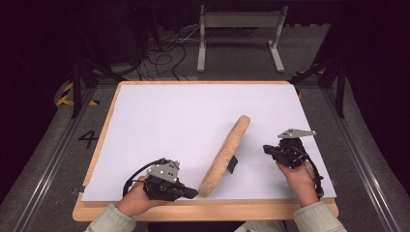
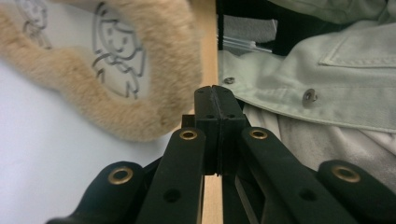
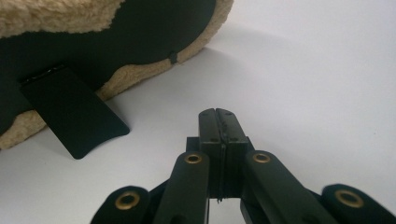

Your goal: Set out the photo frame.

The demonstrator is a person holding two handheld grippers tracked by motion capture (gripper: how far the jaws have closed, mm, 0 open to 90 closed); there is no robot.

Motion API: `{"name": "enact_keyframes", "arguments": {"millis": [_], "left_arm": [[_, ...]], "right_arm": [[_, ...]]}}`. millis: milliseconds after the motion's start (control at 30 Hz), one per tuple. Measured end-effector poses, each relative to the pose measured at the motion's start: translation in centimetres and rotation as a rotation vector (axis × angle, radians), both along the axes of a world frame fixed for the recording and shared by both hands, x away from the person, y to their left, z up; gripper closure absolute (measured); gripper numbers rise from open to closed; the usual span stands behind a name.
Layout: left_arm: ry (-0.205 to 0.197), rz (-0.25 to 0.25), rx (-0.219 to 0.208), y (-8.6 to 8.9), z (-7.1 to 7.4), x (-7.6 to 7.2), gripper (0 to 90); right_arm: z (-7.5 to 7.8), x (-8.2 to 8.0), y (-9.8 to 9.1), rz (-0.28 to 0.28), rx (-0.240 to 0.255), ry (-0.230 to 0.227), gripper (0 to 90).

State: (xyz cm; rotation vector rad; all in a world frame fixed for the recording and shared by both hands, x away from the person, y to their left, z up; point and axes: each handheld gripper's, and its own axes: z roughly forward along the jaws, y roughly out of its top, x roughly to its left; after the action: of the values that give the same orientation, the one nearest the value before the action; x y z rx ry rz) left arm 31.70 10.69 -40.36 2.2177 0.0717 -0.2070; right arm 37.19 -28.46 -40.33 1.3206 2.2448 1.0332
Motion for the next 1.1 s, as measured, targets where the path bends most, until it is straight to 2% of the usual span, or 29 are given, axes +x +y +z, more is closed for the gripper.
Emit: {"name": "enact_keyframes", "arguments": {"millis": [100,167,267,300,333,400,533,700,800,867,933,1000,1033,1067,1100], "left_arm": [[-0.009,0.001,0.028,-1.0,-0.6,-0.1,90.0],[-0.024,0.027,0.04,-1.3,-0.9,0.1,90.0],[-0.017,0.038,0.022,-1.5,-1.2,0.6,90.0],[-0.047,0.044,0.019,-1.5,-1.2,0.5,90.0],[-0.047,0.044,0.019,-1.5,-1.2,0.5,90.0],[-0.078,0.044,0.023,-1.9,-1.1,0.4,90.0],[-0.097,0.072,0.018,-2.6,-1.1,1.0,90.0],[-0.107,0.12,0.006,-3.5,-1.2,2.1,90.0],[-0.091,0.14,-0.009,-3.8,-1.4,2.9,90.0],[-0.084,0.146,-0.012,-3.9,-1.4,3.0,90.0],[-0.102,0.157,-0.018,-3.6,-1.2,2.7,90.0],[-0.103,0.198,-0.055,-2.9,-0.9,2.7,90.0],[-0.113,0.238,-0.057,-2.5,-0.7,2.8,90.0],[-0.112,0.291,-0.038,-2.3,-0.8,3.1,90.0],[-0.103,0.32,-0.002,-2.3,-1.0,3.4,90.0]], "right_arm": [[0.0,0.0,0.2,0.005,-0.004,-0.004,90.0],[-0.1,0.0,0.2,0.007,-0.005,-0.002,90.0],[-0.1,0.0,0.3,0.008,-0.007,-0.001,90.0],[-0.1,0.0,0.3,0.008,-0.007,0.0,90.0],[-0.1,0.0,0.3,0.008,-0.007,0.0,90.0],[-0.2,0.0,0.3,0.007,-0.001,0.005,90.0],[-0.3,0.0,0.5,0.019,-0.009,-0.001,90.0],[-0.2,0.0,0.7,0.02,-0.008,0.0,90.0],[-0.4,0.0,0.7,0.024,-0.013,0.001,90.0],[-0.4,0.1,0.7,0.026,-0.015,0.002,90.0],[-0.4,0.0,0.7,0.028,-0.014,-0.001,90.0],[-0.3,-0.1,0.6,0.025,-0.011,-0.003,90.0],[-0.3,0.0,0.5,0.026,-0.008,-0.007,90.0],[-0.2,-0.1,0.5,0.02,-0.007,-0.007,90.0],[-0.1,-0.1,0.4,0.019,-0.006,-0.012,90.0]]}}
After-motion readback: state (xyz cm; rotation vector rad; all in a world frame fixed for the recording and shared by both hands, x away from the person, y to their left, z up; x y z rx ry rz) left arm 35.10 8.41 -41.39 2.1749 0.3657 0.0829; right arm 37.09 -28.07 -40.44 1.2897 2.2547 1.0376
